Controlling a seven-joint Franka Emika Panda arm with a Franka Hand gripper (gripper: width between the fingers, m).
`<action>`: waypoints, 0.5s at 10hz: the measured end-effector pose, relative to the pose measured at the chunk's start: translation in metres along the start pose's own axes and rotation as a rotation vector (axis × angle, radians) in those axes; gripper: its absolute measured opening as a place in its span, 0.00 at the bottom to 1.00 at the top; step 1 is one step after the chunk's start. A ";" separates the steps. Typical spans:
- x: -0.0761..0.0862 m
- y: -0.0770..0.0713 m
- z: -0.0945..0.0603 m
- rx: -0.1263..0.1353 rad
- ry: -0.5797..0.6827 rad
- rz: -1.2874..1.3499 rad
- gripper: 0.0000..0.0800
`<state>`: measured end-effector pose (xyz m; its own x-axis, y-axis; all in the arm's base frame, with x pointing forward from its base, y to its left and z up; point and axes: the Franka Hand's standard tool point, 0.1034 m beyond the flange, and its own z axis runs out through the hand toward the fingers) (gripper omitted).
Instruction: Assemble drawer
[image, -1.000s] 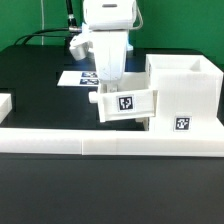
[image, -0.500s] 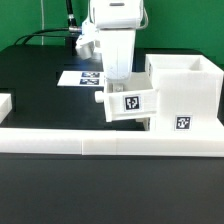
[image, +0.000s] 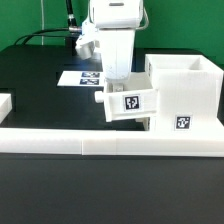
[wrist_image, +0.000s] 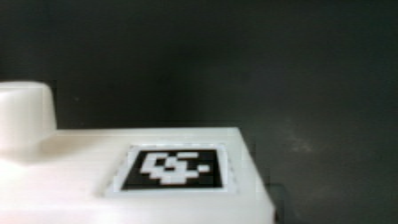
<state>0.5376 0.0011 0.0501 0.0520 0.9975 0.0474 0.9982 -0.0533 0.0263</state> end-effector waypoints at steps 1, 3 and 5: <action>0.000 0.000 0.000 0.000 0.000 -0.001 0.06; 0.004 0.001 0.000 -0.003 -0.010 -0.007 0.06; 0.008 0.001 0.000 -0.030 -0.031 0.050 0.06</action>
Offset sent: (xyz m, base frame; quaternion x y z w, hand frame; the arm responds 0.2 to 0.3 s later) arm 0.0223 0.0390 -0.0045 -0.0582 -0.0603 -0.0922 0.9922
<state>0.5394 0.0092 0.0505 0.1036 0.9945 0.0184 0.9930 -0.1044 0.0544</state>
